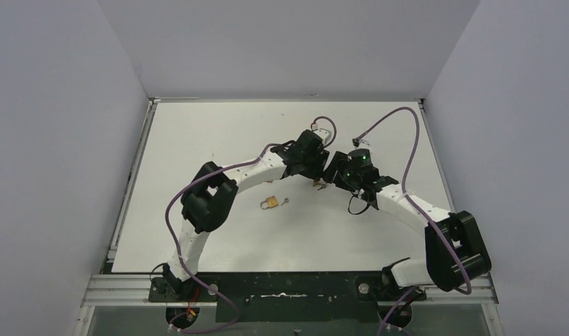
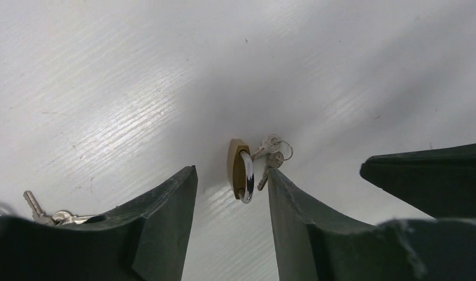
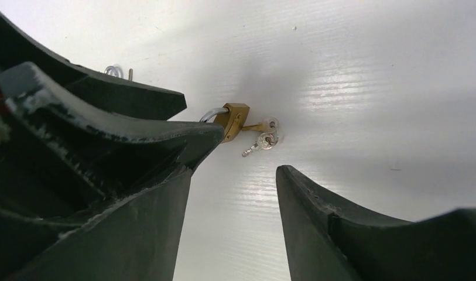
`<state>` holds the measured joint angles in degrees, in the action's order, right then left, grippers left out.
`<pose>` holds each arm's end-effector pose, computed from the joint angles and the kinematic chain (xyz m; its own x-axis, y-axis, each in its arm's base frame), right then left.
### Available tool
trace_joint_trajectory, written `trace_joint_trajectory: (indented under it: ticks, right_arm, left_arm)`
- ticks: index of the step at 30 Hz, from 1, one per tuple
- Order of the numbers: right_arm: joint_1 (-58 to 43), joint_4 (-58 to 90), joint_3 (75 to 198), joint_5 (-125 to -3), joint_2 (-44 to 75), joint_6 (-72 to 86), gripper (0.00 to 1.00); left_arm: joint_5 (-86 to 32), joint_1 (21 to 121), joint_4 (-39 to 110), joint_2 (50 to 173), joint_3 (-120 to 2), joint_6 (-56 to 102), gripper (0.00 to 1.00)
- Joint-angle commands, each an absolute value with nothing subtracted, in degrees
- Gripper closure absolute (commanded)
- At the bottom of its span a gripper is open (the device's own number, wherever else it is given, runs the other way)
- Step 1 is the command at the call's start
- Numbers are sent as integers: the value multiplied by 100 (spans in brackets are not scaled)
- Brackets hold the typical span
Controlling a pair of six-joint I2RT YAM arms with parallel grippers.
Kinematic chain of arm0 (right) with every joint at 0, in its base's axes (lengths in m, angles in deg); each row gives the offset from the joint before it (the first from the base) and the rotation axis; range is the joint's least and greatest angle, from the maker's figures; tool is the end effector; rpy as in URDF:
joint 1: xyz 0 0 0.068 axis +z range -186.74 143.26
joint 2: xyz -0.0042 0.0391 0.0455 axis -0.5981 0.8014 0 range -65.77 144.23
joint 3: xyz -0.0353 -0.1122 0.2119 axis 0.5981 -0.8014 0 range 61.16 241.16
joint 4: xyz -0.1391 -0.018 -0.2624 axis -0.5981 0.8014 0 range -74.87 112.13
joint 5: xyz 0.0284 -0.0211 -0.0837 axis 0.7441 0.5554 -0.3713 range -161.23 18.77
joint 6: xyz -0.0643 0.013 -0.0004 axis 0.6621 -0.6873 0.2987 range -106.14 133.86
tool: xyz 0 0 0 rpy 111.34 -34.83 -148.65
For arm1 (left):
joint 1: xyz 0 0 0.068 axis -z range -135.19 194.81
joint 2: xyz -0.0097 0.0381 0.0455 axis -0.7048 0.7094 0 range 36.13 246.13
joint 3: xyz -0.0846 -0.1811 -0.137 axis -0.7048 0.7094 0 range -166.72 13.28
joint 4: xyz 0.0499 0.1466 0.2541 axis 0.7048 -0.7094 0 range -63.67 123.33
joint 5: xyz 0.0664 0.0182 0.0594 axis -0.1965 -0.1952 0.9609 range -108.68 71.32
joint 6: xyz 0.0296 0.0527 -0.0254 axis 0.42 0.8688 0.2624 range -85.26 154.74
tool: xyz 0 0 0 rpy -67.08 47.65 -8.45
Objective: Lock with the key
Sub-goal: Place the lock at the center of the board, then reset both arms
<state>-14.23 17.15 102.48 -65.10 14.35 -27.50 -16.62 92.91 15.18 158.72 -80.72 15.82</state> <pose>0.3058 0.1326 0.1298 -0.7541 0.3988 -0.5219 0.0573 0.8315 0.5525 0.3410 -0.3773 0.1349 -0.6960 0.2904 -0.6567 0.5303 0.8245 -0.1975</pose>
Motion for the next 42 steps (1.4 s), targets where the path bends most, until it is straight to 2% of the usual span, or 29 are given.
trace_joint_trajectory:
  ticks: [1, 6, 7, 9, 10, 11, 21, 26, 33, 42]
  right_arm:
    - [-1424, 1763, 10349, -6700, 812, -2422, 40]
    - [-1493, 1977, 10433, -6632, 268, -2175, 27]
    - [-1503, 2036, 10478, -6613, 186, -2113, 24]
    - [-1533, 2118, 10582, -6599, 49, -2000, 8]
    - [-1549, 2179, 10653, -6589, 12, -1945, 1]
    - [-1555, 2230, 10716, -6569, -7, -1886, 0]
    - [-1679, 2641, 11272, -7086, -82, -1567, 0]
    - [-1720, 2996, 11635, -7860, -13, -1587, 0]
    - [-1939, 3608, 11900, -8801, -34, -1478, 0]
    - [-2259, 3712, 11856, -9039, -86, -1358, 0]
  left_arm:
    - [-1693, 9282, 1774, 15336, -8181, 1554, 52]
    - [-1686, 9255, 1776, 15044, -8206, 1556, 41]
    - [-1677, 9247, 1755, 14968, -8208, 1570, 36]
    - [-1624, 9203, 1715, 14805, -8209, 1626, 19]
    - [-1585, 9170, 1678, 14713, -8198, 1659, 13]
    - [-1554, 9133, 1649, 14614, -8173, 1697, 12]
    - [-1589, 8043, 1701, 12832, -6945, 1651, 7]
    - [-1510, 7406, 1372, 11985, -6554, 1986, 6]
    - [-1933, 5940, 1454, 10808, -5582, 2005, 5]
    - [-2102, 5073, 1461, 9887, -4819, 2169, 4]
